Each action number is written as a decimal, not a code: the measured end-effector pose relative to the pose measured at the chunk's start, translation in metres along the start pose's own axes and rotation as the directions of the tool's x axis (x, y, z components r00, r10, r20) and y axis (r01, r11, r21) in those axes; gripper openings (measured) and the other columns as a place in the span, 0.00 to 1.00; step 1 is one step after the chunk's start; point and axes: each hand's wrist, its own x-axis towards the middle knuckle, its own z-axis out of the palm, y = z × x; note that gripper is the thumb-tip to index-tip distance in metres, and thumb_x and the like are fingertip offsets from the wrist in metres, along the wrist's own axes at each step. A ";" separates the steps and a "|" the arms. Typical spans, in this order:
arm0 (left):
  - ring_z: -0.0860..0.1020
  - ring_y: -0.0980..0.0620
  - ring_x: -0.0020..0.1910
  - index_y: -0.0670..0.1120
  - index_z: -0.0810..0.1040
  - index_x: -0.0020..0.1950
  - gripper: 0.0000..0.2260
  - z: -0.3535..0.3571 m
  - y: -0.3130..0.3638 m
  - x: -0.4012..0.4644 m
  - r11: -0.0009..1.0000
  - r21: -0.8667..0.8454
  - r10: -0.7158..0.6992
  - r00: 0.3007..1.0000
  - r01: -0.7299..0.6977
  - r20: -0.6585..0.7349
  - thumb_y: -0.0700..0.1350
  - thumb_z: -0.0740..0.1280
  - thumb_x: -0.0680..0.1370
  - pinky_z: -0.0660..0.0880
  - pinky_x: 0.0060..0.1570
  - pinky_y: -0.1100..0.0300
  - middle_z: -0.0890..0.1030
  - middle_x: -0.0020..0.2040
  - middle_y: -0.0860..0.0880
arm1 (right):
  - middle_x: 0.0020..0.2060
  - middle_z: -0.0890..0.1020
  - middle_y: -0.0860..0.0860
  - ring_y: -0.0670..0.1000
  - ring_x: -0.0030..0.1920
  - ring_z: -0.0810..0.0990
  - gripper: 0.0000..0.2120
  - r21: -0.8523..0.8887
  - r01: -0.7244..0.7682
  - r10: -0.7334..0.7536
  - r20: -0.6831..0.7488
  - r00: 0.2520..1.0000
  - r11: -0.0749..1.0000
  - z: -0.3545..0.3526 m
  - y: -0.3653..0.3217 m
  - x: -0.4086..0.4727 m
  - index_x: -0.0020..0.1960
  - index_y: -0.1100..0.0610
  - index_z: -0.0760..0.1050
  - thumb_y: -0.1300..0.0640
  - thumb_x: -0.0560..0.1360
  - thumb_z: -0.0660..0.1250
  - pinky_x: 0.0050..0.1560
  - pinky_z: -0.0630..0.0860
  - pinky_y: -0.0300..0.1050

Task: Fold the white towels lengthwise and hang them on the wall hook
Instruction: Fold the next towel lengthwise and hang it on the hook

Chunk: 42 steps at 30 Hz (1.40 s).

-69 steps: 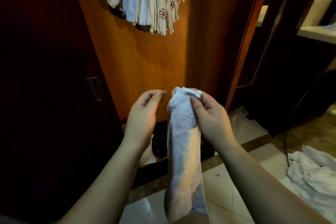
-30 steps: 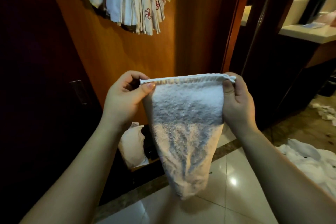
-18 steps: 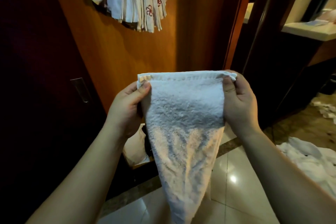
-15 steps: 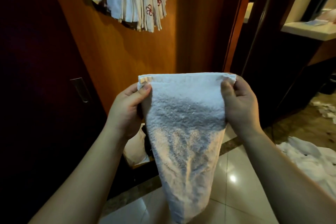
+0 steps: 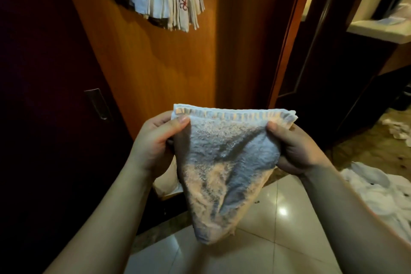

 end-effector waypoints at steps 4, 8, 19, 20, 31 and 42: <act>0.85 0.46 0.44 0.43 0.87 0.46 0.10 0.001 -0.011 -0.002 0.999 -0.036 -0.026 0.999 0.025 -0.018 0.40 0.66 0.73 0.82 0.45 0.55 0.86 0.45 0.41 | 0.61 0.80 0.65 0.62 0.61 0.80 0.29 0.057 -0.093 0.092 0.019 0.996 0.994 0.002 0.006 -0.001 0.60 0.63 0.81 0.52 0.64 0.82 0.57 0.79 0.53; 0.84 0.47 0.43 0.41 0.84 0.49 0.08 0.004 -0.026 0.002 0.997 -0.036 -0.075 0.986 0.071 -0.147 0.38 0.65 0.78 0.81 0.45 0.56 0.86 0.45 0.42 | 0.61 0.80 0.64 0.62 0.62 0.80 0.19 0.055 -0.149 0.156 -0.149 0.976 0.987 0.001 0.013 0.006 0.65 0.63 0.77 0.56 0.77 0.63 0.59 0.79 0.56; 0.85 0.45 0.49 0.49 0.84 0.50 0.08 0.034 -0.058 -0.020 0.986 0.133 -0.013 0.848 0.099 -0.529 0.47 0.65 0.82 0.80 0.53 0.46 0.87 0.47 0.48 | 0.46 0.85 0.40 0.40 0.47 0.83 0.12 -0.616 -0.150 -0.258 -0.522 0.813 0.773 0.039 0.054 0.001 0.56 0.45 0.78 0.42 0.81 0.60 0.53 0.80 0.44; 0.85 0.48 0.50 0.50 0.84 0.50 0.08 0.042 -0.056 -0.026 0.985 0.156 0.016 0.844 0.080 -0.537 0.48 0.65 0.83 0.81 0.53 0.48 0.87 0.47 0.50 | 0.44 0.83 0.35 0.35 0.45 0.81 0.09 -0.626 -0.109 -0.301 -0.511 0.805 0.772 0.047 0.057 -0.003 0.55 0.43 0.78 0.44 0.82 0.60 0.49 0.77 0.34; 0.83 0.59 0.46 0.50 0.81 0.52 0.08 0.080 -0.045 -0.055 0.986 0.148 0.130 0.895 -0.073 -0.426 0.42 0.63 0.83 0.77 0.43 0.67 0.85 0.44 0.56 | 0.50 0.84 0.41 0.39 0.51 0.83 0.09 -0.586 0.086 -0.328 -0.321 0.888 0.806 0.066 0.060 -0.017 0.58 0.40 0.75 0.48 0.83 0.58 0.46 0.78 0.33; 0.82 0.47 0.38 0.42 0.77 0.47 0.03 0.015 -0.029 -0.011 0.986 -0.146 0.050 0.981 -0.078 -0.188 0.41 0.65 0.77 0.80 0.42 0.56 0.83 0.39 0.43 | 0.44 0.86 0.54 0.51 0.47 0.85 0.13 -0.058 0.047 -0.046 0.015 0.999 0.997 0.022 0.018 -0.010 0.48 0.55 0.85 0.48 0.69 0.77 0.49 0.81 0.44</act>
